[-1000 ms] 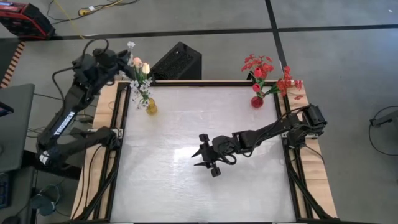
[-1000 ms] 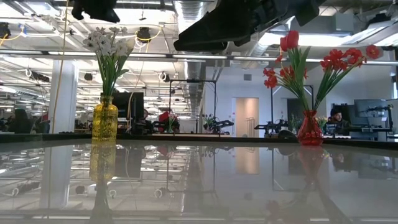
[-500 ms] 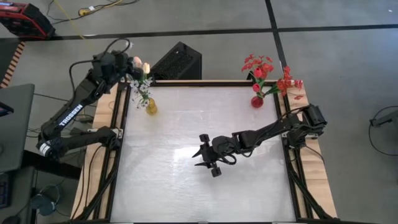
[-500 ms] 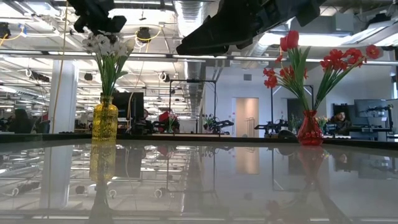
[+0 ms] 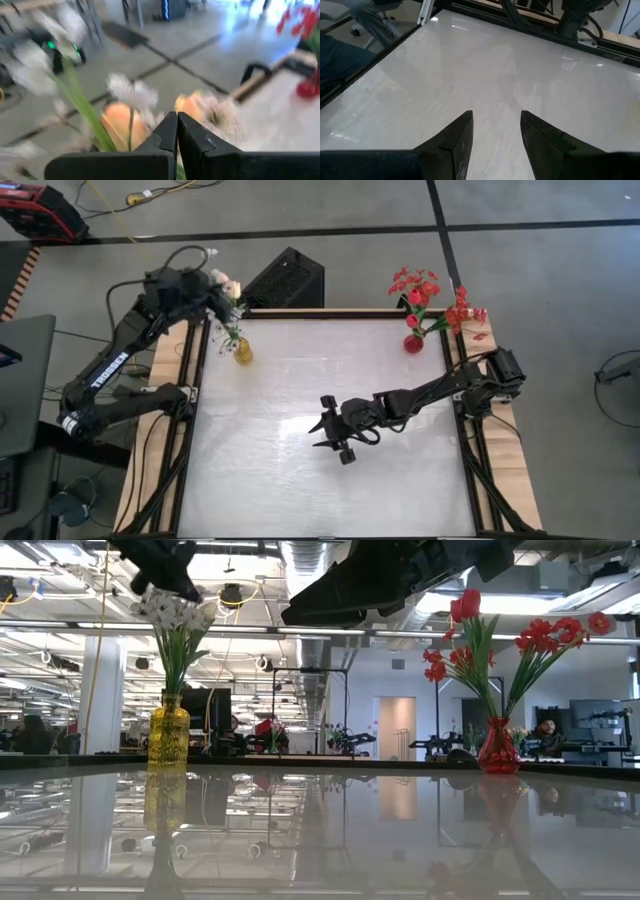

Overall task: Sort flowers into vase by color
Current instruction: Put the white flowers in the yellow vase

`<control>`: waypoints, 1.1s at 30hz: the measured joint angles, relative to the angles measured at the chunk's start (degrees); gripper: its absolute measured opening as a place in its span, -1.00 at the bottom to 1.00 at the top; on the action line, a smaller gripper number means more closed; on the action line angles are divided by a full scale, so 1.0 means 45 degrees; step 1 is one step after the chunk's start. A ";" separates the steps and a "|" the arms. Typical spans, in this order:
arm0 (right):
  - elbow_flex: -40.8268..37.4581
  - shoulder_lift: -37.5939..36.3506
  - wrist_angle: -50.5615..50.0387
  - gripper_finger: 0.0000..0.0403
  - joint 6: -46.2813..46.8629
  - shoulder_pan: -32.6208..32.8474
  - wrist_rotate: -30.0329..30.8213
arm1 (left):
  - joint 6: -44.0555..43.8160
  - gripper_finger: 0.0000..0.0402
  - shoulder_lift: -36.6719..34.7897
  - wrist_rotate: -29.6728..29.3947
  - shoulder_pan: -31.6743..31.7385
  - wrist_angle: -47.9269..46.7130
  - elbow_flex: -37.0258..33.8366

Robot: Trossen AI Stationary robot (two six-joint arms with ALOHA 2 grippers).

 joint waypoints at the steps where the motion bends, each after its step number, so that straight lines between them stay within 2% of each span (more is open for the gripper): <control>1: 0.0000 0.0000 -0.0003 -0.06 0.0000 0.0000 -0.0002 | -0.0011 -1.00 -0.0199 -0.0071 0.0000 0.0225 0.0000; 8: 0.0000 0.0000 0.0000 -0.06 -0.0010 0.0000 -0.0005 | 0.0180 -1.00 -0.0688 -0.2294 0.0010 0.0949 0.0760; 20: 0.0000 0.0000 -0.0069 -0.06 -0.0036 0.0000 -0.0016 | -0.0102 -1.00 0.2113 -0.6235 0.0000 0.1007 0.1933; 27: 0.0000 0.0000 -0.0353 -0.06 -0.0039 0.0000 -0.0019 | 0.0540 -1.00 0.3121 -0.7208 0.0044 0.0529 0.2570; 33: 0.0000 0.0000 -0.0390 -0.06 -0.0039 0.0000 -0.0019 | 0.0433 -1.00 0.3485 -0.6541 0.0074 -0.0954 0.2688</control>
